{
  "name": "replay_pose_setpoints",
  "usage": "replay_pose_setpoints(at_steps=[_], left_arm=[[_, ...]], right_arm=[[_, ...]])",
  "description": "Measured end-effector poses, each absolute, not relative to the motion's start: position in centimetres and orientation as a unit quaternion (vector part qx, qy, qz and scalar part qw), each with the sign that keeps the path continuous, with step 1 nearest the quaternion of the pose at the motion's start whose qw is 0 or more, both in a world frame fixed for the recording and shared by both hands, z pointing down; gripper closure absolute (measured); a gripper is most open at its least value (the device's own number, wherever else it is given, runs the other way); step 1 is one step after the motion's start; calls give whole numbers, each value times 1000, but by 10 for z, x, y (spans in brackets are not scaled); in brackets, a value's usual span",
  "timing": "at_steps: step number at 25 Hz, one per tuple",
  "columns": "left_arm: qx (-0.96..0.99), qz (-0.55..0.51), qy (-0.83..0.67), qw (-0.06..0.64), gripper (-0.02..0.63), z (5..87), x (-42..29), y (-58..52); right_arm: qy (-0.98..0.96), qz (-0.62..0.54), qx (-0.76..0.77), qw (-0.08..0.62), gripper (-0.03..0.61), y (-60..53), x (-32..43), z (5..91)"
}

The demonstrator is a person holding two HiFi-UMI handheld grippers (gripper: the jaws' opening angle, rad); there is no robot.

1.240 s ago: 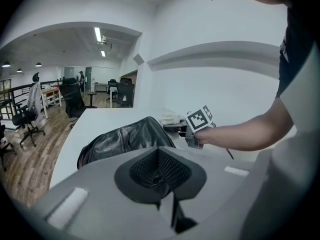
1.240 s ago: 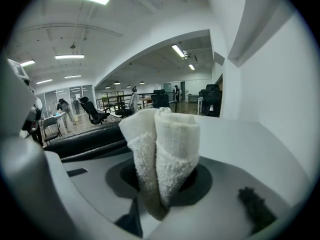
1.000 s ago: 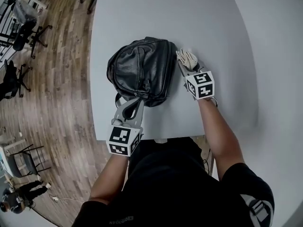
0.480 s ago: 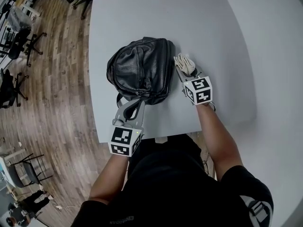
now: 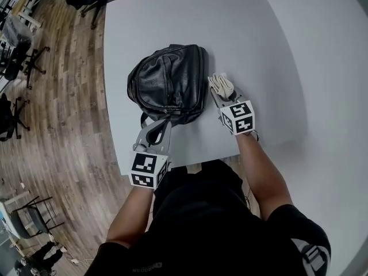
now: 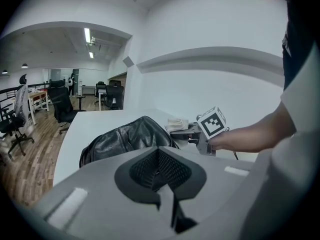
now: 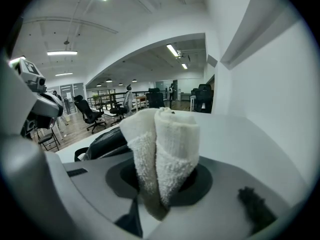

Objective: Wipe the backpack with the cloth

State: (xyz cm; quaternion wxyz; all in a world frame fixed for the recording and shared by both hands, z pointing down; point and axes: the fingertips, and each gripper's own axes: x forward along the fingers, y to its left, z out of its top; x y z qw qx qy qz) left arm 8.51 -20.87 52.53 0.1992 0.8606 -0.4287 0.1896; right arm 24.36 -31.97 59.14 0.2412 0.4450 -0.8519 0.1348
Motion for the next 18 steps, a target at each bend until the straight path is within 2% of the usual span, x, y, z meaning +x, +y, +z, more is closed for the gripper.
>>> replay_pose_setpoints(at_steps=[18], left_arm=[[883,196,-385,181,607,520,79,-199]], right_arm=[[-837,159,469,233,468,-247,235,590]])
